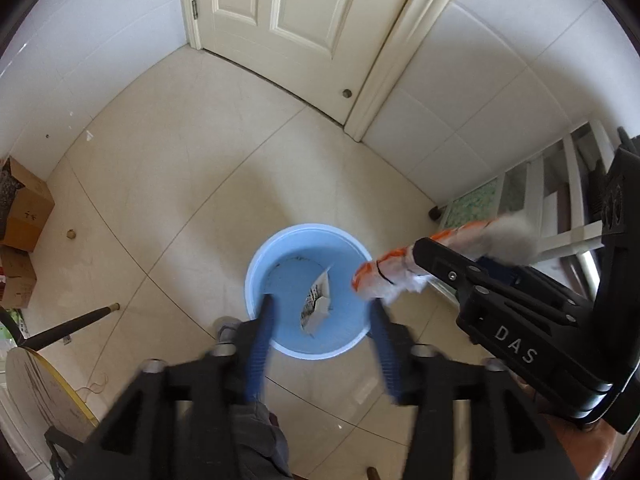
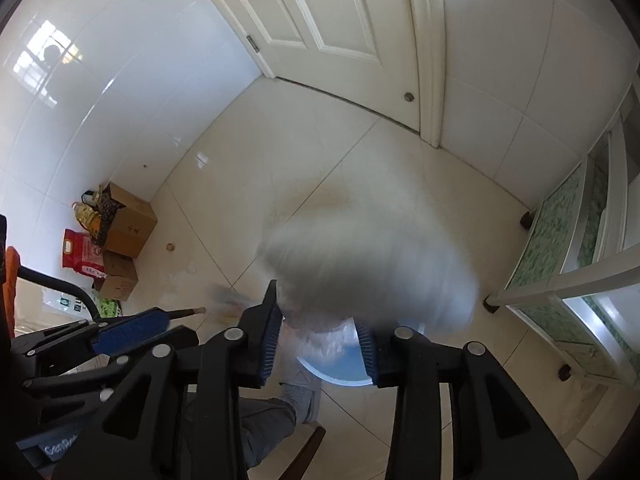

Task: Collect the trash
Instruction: 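Carry both items to the blue bucket and open both tools to drop them, then return both tools to the orange table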

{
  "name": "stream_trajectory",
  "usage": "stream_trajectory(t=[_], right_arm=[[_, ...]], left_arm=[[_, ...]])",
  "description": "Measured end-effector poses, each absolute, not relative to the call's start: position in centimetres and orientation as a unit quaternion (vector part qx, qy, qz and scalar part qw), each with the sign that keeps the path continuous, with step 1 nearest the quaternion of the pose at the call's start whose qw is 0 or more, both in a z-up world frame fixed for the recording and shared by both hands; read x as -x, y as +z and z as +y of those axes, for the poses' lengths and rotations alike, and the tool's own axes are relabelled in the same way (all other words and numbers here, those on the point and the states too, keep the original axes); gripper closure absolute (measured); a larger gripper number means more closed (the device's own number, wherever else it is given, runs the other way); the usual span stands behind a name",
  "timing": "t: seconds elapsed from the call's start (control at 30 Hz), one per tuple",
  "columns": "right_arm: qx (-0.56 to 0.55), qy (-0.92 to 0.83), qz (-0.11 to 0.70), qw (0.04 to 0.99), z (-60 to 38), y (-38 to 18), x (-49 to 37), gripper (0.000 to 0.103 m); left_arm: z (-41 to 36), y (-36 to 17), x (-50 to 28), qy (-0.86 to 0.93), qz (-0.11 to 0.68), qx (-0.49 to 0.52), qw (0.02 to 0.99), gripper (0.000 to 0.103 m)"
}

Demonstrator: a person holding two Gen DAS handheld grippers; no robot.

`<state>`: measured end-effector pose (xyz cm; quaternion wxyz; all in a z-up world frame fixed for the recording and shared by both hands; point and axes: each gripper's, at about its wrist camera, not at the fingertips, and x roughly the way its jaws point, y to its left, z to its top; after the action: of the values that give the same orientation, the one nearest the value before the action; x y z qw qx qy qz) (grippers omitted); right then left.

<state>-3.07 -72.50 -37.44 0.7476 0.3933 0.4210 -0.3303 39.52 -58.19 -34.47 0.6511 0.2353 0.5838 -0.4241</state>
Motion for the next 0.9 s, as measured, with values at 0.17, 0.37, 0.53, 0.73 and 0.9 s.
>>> stream_trajectory(t=[0.17,0.37,0.53,0.73,0.9], right_arm=[[-0.4,-0.336,0.42,0.743,-72.8,-37.5,3.6,0.034],[-0.418,-0.346,0.406,0.736,-72.1,-36.8,4.7,0.006],[-0.409,-0.362,0.397,0.738,-70.2,-35.1,5.1,0.0],[-0.388,-0.359,0.374,0.762,-67.1,-30.6,4.8,0.0],[-0.355,-0.346,0.339,0.8,-63.6,-24.5,3.7,0.0]], left_arm=[[-59.5,-34.3,-41.0,-0.405,0.587,-0.237,0.66,0.031],[-60.4,-31.4,-41.1,-0.378,0.566,-0.256,0.686,0.023],[-58.7,-27.7,-38.9,-0.369,0.539,-0.253,0.714,0.019],[-54.2,-22.9,-36.7,-0.372,0.501,-0.233,0.746,0.014],[-47.7,-17.4,-35.2,-0.378,0.462,-0.197,0.777,0.012]])
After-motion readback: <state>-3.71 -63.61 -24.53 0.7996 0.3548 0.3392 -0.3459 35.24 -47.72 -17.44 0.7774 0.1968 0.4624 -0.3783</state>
